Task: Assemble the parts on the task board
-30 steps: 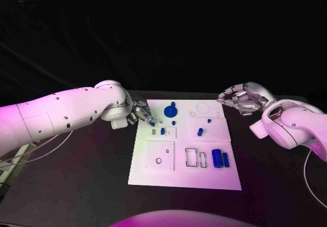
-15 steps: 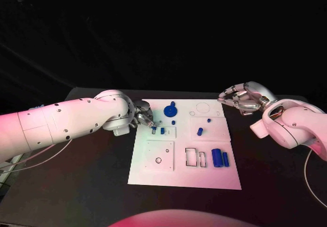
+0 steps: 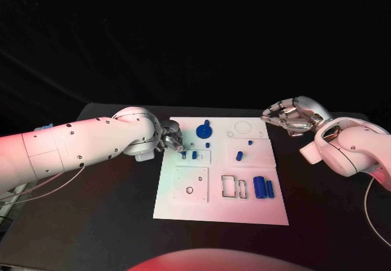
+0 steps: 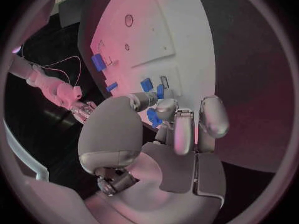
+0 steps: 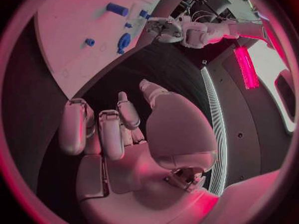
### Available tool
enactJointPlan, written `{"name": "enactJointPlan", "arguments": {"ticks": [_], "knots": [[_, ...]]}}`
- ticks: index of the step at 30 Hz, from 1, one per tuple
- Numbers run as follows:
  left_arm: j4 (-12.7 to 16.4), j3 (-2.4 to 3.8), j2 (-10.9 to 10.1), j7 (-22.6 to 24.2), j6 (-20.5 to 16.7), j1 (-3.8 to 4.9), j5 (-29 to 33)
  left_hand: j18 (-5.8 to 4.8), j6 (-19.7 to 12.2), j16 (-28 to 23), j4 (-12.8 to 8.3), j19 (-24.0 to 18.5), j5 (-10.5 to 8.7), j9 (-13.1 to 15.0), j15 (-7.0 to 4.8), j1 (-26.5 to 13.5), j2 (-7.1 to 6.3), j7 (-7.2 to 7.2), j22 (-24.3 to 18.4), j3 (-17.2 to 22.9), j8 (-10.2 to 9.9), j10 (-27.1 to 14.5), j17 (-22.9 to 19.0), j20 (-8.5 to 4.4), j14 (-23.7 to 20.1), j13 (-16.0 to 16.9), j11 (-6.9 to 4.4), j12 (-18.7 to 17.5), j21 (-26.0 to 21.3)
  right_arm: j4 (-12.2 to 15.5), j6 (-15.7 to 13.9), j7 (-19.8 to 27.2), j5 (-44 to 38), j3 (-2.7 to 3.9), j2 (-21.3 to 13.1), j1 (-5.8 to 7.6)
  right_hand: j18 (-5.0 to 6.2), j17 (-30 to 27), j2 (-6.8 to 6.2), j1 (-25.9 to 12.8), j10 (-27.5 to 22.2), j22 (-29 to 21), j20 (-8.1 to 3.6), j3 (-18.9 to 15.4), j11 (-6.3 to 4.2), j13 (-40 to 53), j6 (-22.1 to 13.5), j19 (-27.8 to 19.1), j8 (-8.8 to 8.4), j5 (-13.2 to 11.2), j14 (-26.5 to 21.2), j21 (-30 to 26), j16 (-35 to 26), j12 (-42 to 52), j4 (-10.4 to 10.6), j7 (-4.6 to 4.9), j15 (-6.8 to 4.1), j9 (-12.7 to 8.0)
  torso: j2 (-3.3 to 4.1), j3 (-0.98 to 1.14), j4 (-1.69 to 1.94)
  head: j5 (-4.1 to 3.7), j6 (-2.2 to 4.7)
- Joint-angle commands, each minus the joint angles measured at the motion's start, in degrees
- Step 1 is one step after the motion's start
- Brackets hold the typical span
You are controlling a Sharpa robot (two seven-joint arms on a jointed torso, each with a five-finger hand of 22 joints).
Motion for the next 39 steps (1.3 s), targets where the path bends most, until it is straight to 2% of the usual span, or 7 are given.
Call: {"name": "enactJointPlan", "arguments": {"ticks": [1, 18, 39], "knots": [[0.1, 0.01, 0.1, -0.8, 2.7, -0.04, -1.1, -0.51, 0.9, 0.2, -10.0, 0.3, 0.34, 1.3, -0.41, -0.6, -0.16, -0.63, 0.1, 10.2, 0.3, 0.4, 8.4, -0.07, 4.3, 0.0, -0.13, -0.1, 0.3, 0.0, -0.2, 0.4, 0.0, 0.02, 0.0, -0.02, 1.07, 4.5, 0.32, -0.1, -0.2, 3.3, 0.01, 0.0, 0.04, 0.0, -0.3, -0.3, 0.27, 0.2, 3.3, -0.4, -0.3, -0.2, 0.4, -0.03, -0.27, 0.1, -0.03, 0.00, 0.02, 0.07, -0.08], [-0.5, -0.01, 0.7, -0.9, 3.5, -0.44, -1.6, -0.53, 1.0, 0.3, -10.1, 0.4, 0.85, 1.3, -0.43, -0.7, -0.27, -0.67, 0.2, 10.2, 0.4, 0.4, 8.5, -0.09, 4.3, -0.3, -0.17, -0.3, 0.3, 0.0, -0.1, 0.3, 0.0, 0.02, 0.0, -0.08, 1.07, 4.5, 0.32, -0.1, -0.2, 3.3, 0.01, 0.0, 0.04, 0.0, -0.3, -0.3, 0.27, 0.2, 3.3, -0.4, -0.3, -0.2, 0.4, -0.03, -0.27, 0.1, -0.04, 0.03, 0.00, 0.08, -0.21], [0.0, -0.01, 0.5, -0.7, 4.2, -0.53, -1.7, -0.54, 1.1, 0.3, -10.1, 0.4, 1.09, 1.3, -0.44, -0.8, -0.31, -0.69, 0.2, 10.2, 0.4, 0.4, 8.6, -0.09, 4.3, -0.4, -0.19, -0.3, 0.3, 0.0, -0.1, 0.3, 0.0, 0.02, -0.1, -0.10, 1.07, 4.5, 0.39, -0.1, -0.3, 3.3, 0.00, -0.2, 0.02, -0.1, -0.5, -0.3, 0.63, 0.3, 3.3, -0.4, -0.4, -0.3, 0.7, -0.05, -0.28, 0.1, -0.02, 0.04, -0.01, 0.04, -0.37]]}}
